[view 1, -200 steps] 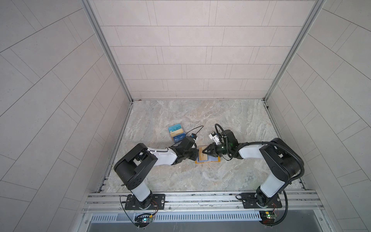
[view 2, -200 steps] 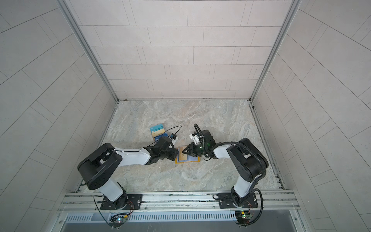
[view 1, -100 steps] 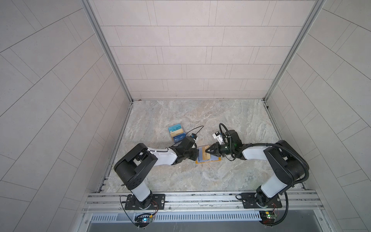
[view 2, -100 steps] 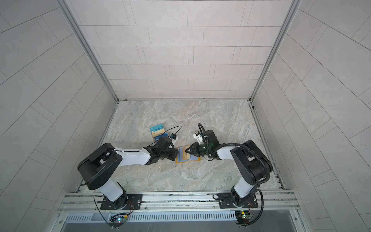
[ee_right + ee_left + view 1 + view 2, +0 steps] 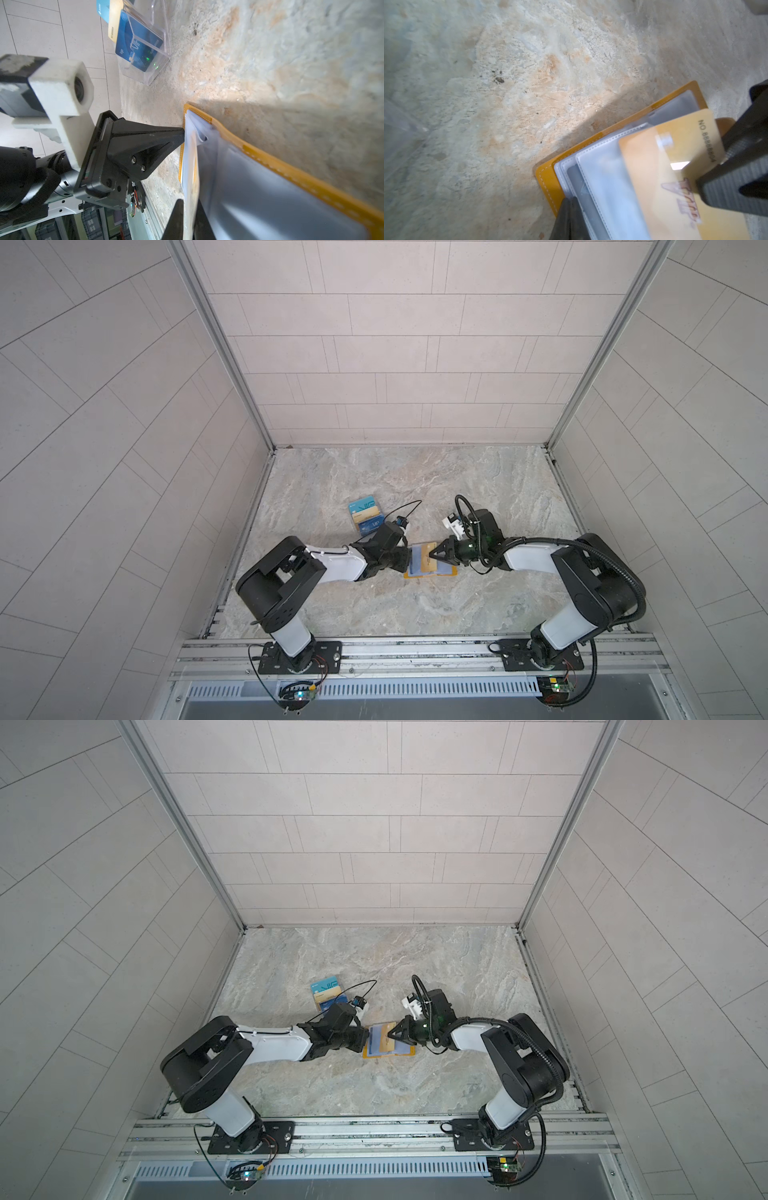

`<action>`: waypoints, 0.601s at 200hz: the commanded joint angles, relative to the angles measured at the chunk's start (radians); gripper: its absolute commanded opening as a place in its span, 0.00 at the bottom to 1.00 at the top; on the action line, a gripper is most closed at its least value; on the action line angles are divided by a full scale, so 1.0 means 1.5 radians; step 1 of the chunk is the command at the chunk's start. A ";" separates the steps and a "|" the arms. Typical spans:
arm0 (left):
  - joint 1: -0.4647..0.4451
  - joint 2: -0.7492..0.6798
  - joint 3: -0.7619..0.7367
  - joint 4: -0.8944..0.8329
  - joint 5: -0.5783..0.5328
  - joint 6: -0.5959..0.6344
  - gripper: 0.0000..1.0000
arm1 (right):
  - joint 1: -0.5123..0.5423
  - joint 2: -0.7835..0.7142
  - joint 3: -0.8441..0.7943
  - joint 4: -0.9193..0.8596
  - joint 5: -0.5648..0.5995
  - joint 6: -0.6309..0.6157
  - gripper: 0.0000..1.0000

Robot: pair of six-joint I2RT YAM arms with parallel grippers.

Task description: Take the credit cards out of the card holder

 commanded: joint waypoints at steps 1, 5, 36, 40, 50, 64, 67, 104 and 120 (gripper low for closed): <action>-0.004 0.006 -0.005 -0.079 -0.006 0.008 0.08 | -0.005 -0.031 0.007 -0.040 0.017 -0.028 0.11; -0.004 0.006 -0.006 -0.079 -0.006 0.008 0.09 | -0.005 -0.033 0.009 -0.046 0.018 -0.032 0.11; -0.004 -0.001 -0.005 -0.083 -0.003 0.009 0.13 | -0.007 -0.051 0.018 -0.096 0.037 -0.059 0.08; -0.004 -0.002 -0.006 -0.083 -0.002 0.008 0.14 | -0.006 -0.053 0.018 -0.102 0.039 -0.061 0.08; -0.004 -0.005 -0.006 -0.085 -0.002 0.008 0.15 | -0.007 -0.057 0.018 -0.119 0.045 -0.070 0.07; -0.004 -0.010 -0.007 -0.085 -0.001 0.007 0.18 | -0.007 -0.064 0.018 -0.143 0.055 -0.083 0.06; -0.004 -0.012 -0.006 -0.086 -0.001 0.006 0.19 | -0.007 -0.067 0.018 -0.150 0.057 -0.086 0.06; -0.004 -0.038 -0.010 -0.094 -0.009 0.005 0.27 | -0.007 -0.097 0.051 -0.232 0.099 -0.132 0.05; -0.004 -0.054 -0.010 -0.099 -0.008 0.006 0.30 | -0.007 -0.115 0.059 -0.269 0.119 -0.154 0.05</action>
